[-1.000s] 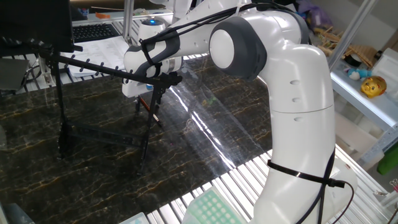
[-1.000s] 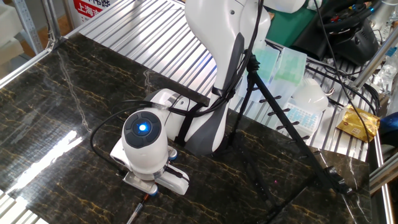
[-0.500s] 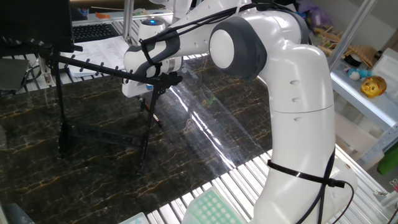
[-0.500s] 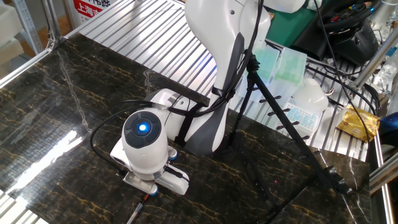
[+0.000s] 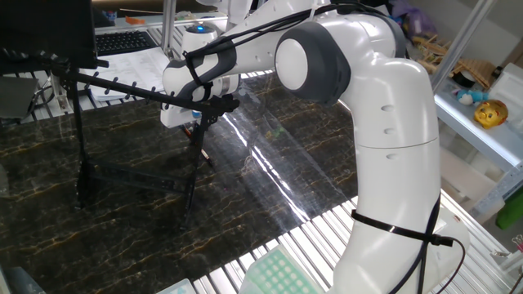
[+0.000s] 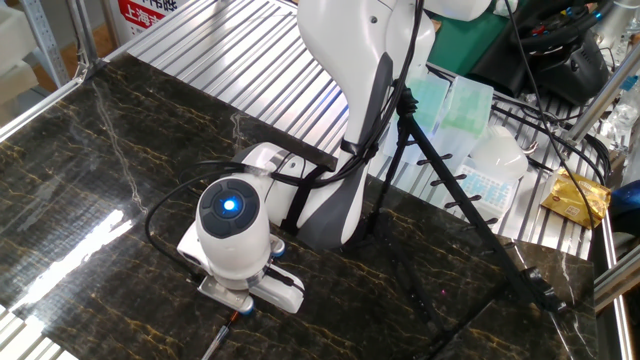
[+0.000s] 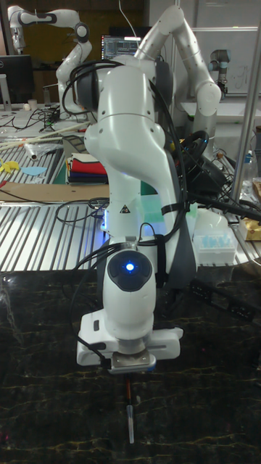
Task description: Place the brush on the pen rack
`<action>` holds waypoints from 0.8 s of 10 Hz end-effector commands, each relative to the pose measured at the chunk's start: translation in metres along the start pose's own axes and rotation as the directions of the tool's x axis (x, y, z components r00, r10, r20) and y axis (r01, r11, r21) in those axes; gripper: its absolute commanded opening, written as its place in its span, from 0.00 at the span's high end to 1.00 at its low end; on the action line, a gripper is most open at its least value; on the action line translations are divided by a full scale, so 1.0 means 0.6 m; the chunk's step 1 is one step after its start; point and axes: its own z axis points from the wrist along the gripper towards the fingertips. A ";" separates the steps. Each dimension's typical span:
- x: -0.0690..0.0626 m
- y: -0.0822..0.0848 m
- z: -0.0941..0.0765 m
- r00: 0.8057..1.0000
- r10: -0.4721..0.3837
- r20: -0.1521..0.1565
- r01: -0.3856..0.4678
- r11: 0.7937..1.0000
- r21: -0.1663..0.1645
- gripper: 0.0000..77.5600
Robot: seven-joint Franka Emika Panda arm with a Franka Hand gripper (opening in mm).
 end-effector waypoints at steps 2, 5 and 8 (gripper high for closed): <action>-0.004 0.001 0.004 1.000 0.002 0.001 -0.002 1.000 0.000 0.97; -0.004 0.001 0.002 1.000 -0.001 -0.001 0.001 1.000 0.001 0.97; -0.003 0.001 -0.001 1.000 -0.001 -0.006 0.001 1.000 0.000 0.97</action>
